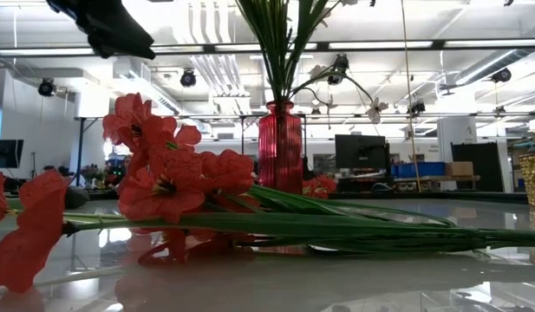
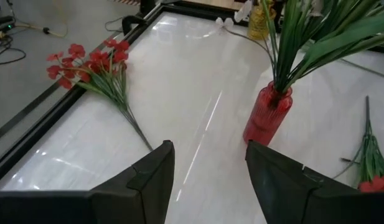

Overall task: Sort flowers into vase by color
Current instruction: Put the bottom red flowers into the red vase

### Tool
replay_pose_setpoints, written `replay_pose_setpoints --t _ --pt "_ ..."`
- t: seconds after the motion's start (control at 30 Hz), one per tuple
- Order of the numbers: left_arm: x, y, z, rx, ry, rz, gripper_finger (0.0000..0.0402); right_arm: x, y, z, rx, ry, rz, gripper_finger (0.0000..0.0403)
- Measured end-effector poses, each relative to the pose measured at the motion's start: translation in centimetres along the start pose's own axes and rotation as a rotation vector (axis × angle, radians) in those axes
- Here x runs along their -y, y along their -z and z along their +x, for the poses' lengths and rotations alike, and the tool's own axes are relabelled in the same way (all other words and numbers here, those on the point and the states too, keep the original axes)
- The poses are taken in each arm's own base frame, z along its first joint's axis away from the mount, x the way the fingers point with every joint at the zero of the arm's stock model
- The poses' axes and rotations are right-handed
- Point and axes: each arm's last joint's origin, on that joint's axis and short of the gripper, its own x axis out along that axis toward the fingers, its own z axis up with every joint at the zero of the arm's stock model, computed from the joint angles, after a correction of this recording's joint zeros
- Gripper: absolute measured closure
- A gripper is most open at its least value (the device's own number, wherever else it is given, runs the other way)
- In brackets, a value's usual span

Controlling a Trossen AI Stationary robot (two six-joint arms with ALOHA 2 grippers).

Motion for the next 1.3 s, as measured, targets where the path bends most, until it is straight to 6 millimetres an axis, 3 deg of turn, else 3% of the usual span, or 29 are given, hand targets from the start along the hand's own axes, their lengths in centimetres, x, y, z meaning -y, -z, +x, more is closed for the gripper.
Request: replay_pose_setpoints --t 0.27,0.47,0.6,0.77,1.03,1.3 --pt "-0.4 0.2 -1.1 0.025 0.019 -0.009 0.0216 -4.5 5.0 2.8 -0.142 -0.011 0.024 0.0124" --pt "-0.5 0.6 -1.2 -0.005 0.019 0.010 0.0216 -8.2 8.6 7.9 -0.248 -0.016 0.033 0.0131" --pt "-0.4 0.7 -1.1 -0.030 0.062 0.001 0.0216 -10.0 10.0 11.4 -0.284 -0.020 0.002 0.0131" --pt "-0.3 0.8 -1.0 -0.039 0.077 -0.013 0.0216 -11.5 9.9 14.8 -0.298 0.001 -0.070 0.0126" --pt "-0.2 0.9 -0.8 -0.047 0.076 -0.014 0.0216 -13.1 8.5 19.4 -0.371 -0.030 -0.038 0.0091" --pt "-0.2 0.9 -0.7 -0.056 0.074 -0.011 0.0216 -14.0 7.6 22.6 -0.428 -0.014 -0.069 0.0081"
